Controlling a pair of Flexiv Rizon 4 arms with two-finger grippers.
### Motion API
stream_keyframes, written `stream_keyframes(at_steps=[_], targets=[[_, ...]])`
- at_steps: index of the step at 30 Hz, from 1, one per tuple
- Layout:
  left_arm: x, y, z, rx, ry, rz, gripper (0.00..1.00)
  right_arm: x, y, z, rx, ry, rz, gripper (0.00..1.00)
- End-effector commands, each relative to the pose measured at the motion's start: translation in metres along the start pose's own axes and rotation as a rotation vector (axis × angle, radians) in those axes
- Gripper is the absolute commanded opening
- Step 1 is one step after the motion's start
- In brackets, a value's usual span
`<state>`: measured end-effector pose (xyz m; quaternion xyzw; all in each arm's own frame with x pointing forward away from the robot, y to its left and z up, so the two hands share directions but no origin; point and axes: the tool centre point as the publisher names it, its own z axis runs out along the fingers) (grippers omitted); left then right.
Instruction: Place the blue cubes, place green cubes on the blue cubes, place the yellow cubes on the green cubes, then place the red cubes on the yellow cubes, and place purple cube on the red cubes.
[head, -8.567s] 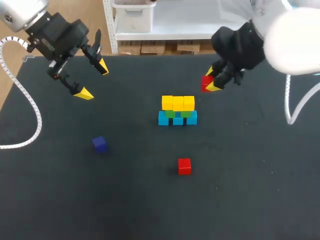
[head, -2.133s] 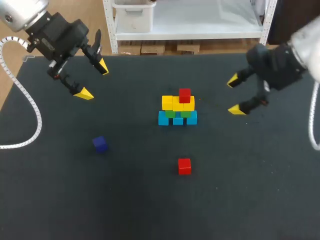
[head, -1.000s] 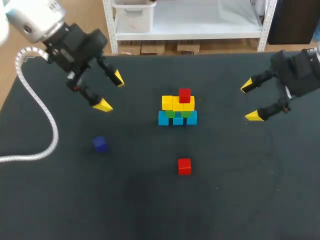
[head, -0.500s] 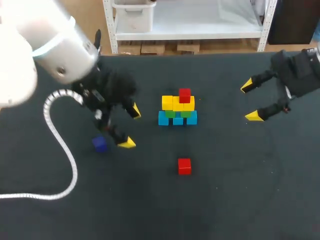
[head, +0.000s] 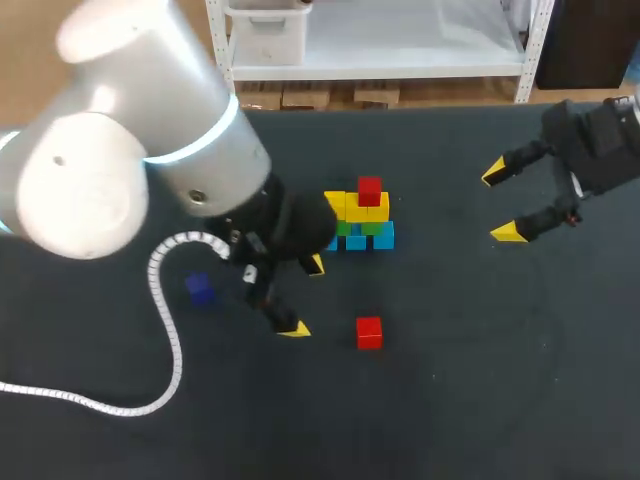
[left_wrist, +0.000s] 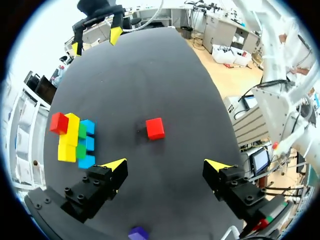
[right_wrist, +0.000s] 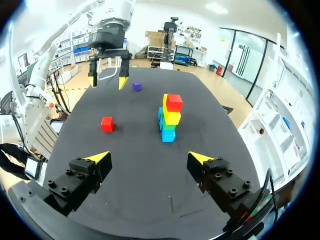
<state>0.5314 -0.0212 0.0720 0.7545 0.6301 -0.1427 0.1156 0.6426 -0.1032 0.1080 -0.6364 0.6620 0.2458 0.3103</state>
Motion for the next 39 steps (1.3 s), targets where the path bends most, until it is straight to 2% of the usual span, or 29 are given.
stream_keyframes(at_steps=[1, 7, 8, 13, 19, 28, 37, 38, 39], targets=[[-0.017, 0.009, 0.020, 0.027, 0.084, 0.016, 1.00, 0.001, -0.001, 0.001, -0.002, -0.004, -0.001, 1.00], [-0.023, 0.008, 0.034, 0.012, 0.148, 0.036, 1.00, 0.001, -0.001, 0.001, -0.002, -0.004, -0.001, 1.00], [-0.024, 0.008, 0.037, 0.014, 0.136, 0.028, 1.00, 0.001, -0.001, 0.001, -0.002, -0.004, -0.001, 1.00], [-0.029, 0.011, 0.048, 0.015, 0.175, -0.015, 1.00, 0.001, -0.001, 0.001, -0.002, -0.004, -0.001, 1.00], [-0.031, 0.016, 0.060, 0.003, 0.123, -0.076, 1.00, 0.001, -0.001, 0.001, -0.002, -0.004, -0.001, 1.00], [-0.028, 0.014, 0.074, -0.017, 0.125, -0.160, 1.00, 0.001, -0.001, 0.001, -0.002, -0.004, -0.001, 1.00], [-0.029, 0.012, 0.084, -0.041, 0.137, -0.180, 1.00, 0.001, -0.001, 0.001, -0.002, -0.004, -0.001, 1.00], [-0.028, 0.013, 0.085, -0.041, 0.141, -0.182, 1.00, 0.001, -0.001, 0.001, -0.002, -0.004, -0.001, 1.00], [-0.027, 0.013, 0.086, -0.045, 0.143, -0.189, 0.94, 0.001, -0.001, 0.001, -0.002, -0.004, -0.001, 1.00]])
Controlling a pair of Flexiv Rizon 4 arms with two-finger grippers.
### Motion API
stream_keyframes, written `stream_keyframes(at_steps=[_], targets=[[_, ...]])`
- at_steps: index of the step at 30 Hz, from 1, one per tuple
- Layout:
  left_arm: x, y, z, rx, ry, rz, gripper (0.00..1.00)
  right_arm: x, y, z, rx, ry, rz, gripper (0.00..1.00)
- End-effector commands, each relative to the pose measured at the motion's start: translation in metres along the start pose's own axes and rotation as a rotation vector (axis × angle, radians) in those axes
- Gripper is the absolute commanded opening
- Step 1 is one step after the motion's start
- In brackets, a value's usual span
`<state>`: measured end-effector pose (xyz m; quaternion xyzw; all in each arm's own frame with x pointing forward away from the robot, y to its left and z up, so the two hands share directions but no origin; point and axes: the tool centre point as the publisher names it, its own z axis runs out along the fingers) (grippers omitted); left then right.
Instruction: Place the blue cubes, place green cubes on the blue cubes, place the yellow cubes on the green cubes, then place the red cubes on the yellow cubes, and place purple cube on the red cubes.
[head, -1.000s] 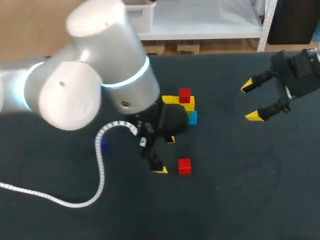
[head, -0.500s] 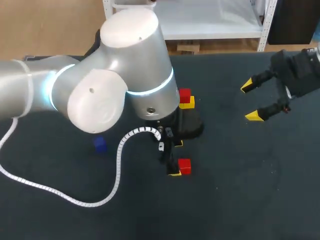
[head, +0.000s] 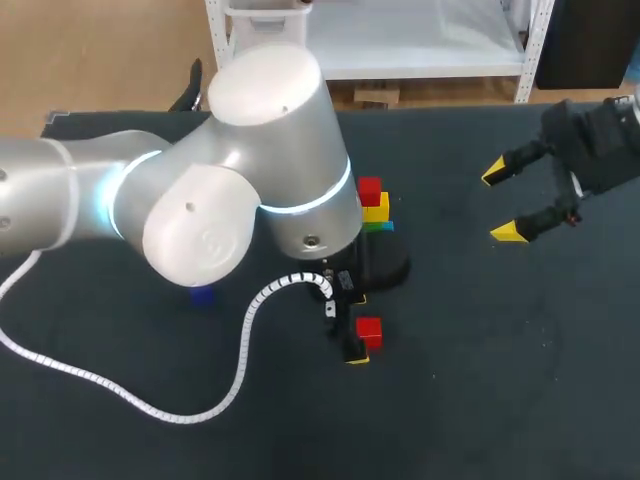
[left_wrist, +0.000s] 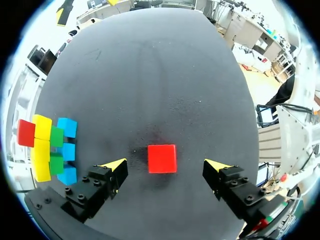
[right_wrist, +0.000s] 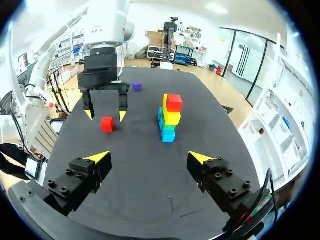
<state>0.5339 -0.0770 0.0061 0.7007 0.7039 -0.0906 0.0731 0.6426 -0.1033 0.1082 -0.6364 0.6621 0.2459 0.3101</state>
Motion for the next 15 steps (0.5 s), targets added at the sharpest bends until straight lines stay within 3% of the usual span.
stream_keyframes(at_steps=[1, 2, 8, 9, 11, 12, 15], targets=[[-0.0007, 0.0008, 0.0059, -0.007, 0.012, -0.020, 0.87, 0.0007, -0.0012, 0.0010, -0.002, -0.004, -0.001, 1.00], [-0.0006, 0.0011, 0.0069, -0.008, 0.011, -0.022, 0.76, 0.0007, -0.0012, 0.0010, -0.002, -0.004, -0.001, 1.00], [-0.0023, 0.0011, 0.0091, -0.020, 0.019, -0.026, 0.47, 0.0007, -0.0012, 0.0010, -0.002, -0.004, -0.001, 1.00], [-0.0025, 0.0012, 0.0095, -0.021, 0.020, -0.026, 0.36, 0.0007, -0.0012, 0.0010, -0.002, -0.004, -0.001, 1.00], [-0.0030, 0.0014, 0.0106, -0.022, 0.022, -0.027, 0.25, 0.0007, -0.0012, 0.0010, -0.002, -0.004, -0.001, 1.00], [-0.0031, 0.0014, 0.0108, -0.023, 0.021, -0.026, 0.02, 0.0007, -0.0012, 0.0010, -0.002, -0.004, -0.001, 1.00], [-0.0022, 0.0028, 0.0078, -0.034, 0.016, -0.019, 0.00, 0.0007, -0.0012, 0.0010, -0.002, -0.004, -0.001, 1.00]])
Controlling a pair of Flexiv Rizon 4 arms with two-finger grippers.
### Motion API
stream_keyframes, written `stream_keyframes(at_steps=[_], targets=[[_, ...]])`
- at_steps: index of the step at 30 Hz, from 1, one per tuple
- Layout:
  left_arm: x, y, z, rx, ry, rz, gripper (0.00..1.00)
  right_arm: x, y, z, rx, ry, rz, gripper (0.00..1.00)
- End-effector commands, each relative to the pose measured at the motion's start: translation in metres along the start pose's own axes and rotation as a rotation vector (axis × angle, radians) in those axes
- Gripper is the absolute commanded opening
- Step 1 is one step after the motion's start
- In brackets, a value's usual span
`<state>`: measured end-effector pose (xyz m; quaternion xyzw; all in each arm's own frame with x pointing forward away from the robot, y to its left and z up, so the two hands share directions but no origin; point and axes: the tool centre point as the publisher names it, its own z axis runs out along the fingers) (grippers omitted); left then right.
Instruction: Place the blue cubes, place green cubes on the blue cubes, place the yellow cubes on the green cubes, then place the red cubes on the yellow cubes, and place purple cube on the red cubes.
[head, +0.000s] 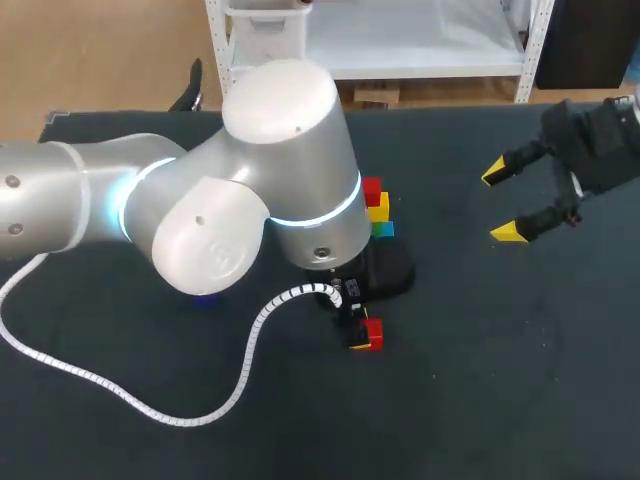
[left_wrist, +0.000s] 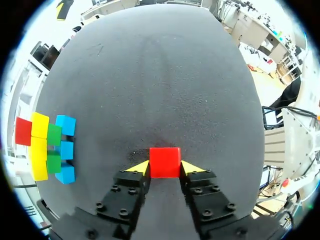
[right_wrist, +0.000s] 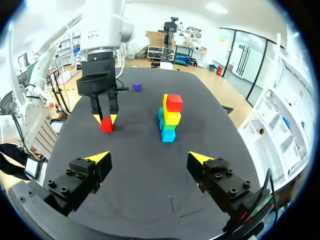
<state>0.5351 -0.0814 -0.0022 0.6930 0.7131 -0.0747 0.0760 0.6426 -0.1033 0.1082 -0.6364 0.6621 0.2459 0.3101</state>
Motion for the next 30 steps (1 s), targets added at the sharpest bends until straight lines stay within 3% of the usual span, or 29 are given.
stream_keyframes(at_steps=[1, 8, 17, 22, 30], targets=[[0.001, 0.002, -0.002, -0.007, -0.005, 0.003, 0.00, 0.001, -0.001, 0.001, -0.002, -0.004, -0.001, 1.00], [0.019, 0.012, -0.041, -0.042, 0.002, 0.031, 0.00, 0.001, -0.001, 0.001, -0.002, -0.004, -0.001, 1.00], [0.061, 0.028, -0.102, 0.045, -0.045, 0.051, 0.00, 0.001, -0.001, 0.001, -0.002, -0.004, -0.001, 1.00], [0.084, 0.055, -0.138, 0.051, -0.120, 0.026, 0.00, 0.001, -0.001, 0.001, -0.002, -0.004, -0.001, 1.00], [0.097, 0.102, -0.183, -0.005, -0.071, 0.042, 0.00, 0.001, -0.001, 0.001, -0.002, -0.004, -0.001, 1.00]])
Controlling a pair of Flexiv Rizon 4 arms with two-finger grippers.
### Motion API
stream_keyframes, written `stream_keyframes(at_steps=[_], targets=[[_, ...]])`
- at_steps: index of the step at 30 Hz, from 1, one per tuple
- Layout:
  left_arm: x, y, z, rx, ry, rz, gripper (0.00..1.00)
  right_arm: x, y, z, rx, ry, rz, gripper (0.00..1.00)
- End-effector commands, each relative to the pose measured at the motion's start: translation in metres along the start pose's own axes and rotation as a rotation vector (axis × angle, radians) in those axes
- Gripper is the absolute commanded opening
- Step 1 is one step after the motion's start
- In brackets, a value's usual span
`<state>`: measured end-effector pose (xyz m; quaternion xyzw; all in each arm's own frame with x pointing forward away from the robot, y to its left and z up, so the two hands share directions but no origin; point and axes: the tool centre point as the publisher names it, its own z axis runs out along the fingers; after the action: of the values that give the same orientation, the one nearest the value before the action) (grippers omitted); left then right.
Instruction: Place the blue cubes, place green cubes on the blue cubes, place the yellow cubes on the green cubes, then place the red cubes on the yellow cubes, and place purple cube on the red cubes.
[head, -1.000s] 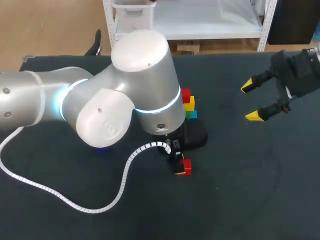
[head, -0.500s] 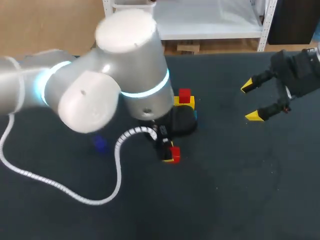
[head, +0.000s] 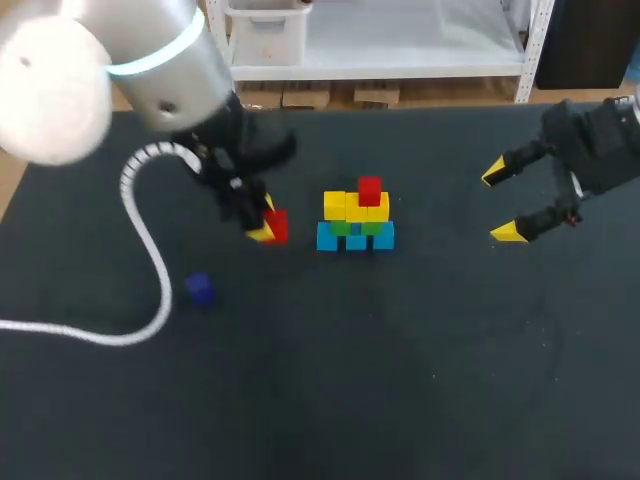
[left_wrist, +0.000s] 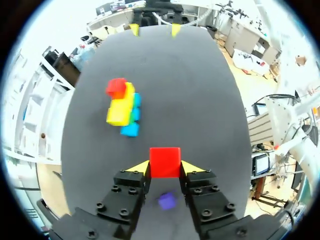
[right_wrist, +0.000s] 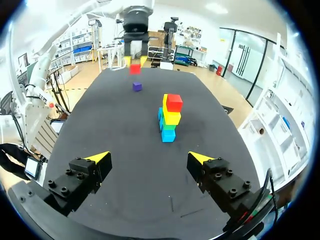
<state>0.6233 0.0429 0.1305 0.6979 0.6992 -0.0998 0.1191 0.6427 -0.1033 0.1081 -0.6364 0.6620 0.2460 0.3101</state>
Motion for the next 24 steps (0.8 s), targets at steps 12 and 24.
stream_keyframes(at_steps=[12, 24], targets=[[-0.020, 0.046, -0.015, 0.053, 0.023, 0.058, 0.00, 0.001, -0.001, 0.001, -0.001, -0.004, -0.001, 1.00], [-0.049, 0.073, 0.005, 0.051, 0.036, 0.109, 0.00, 0.001, -0.001, 0.001, -0.001, -0.004, -0.001, 1.00]])
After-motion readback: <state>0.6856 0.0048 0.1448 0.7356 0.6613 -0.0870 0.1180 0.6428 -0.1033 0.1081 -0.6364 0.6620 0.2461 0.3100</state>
